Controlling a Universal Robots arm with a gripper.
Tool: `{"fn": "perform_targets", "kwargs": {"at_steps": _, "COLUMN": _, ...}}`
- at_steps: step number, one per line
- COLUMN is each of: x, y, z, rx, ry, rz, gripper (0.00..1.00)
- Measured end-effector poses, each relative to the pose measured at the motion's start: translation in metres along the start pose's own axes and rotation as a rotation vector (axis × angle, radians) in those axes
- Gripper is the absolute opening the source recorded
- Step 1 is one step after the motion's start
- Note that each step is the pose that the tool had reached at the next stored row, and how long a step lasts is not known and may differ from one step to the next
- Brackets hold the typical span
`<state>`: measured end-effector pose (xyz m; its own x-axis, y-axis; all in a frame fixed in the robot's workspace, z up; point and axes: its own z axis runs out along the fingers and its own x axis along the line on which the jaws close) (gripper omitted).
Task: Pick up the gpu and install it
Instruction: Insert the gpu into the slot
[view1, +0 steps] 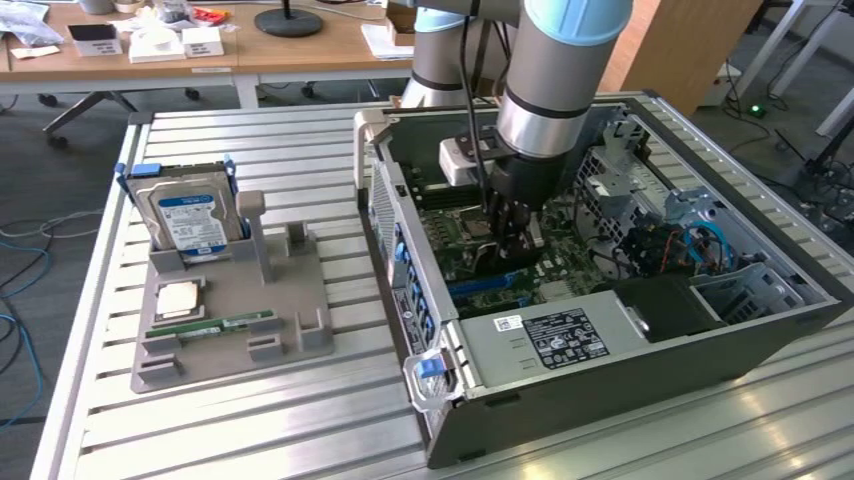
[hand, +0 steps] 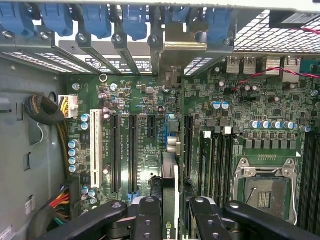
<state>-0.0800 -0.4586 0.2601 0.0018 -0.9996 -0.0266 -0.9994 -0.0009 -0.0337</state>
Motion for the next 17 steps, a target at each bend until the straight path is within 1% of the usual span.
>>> {"fn": "perform_targets", "kwargs": {"at_steps": 7, "x": 0.0024, "y": -0.0001, "z": 0.0001, "rx": 0.0001, "ry": -0.0003, "rz": 0.000, "gripper": 0.26}}
{"fn": "perform_targets", "kwargs": {"at_steps": 17, "x": 0.0026, "y": 0.0012, "z": 0.0001, "rx": 0.0001, "ry": -0.0002, "rz": 0.000, "gripper": 0.26}}
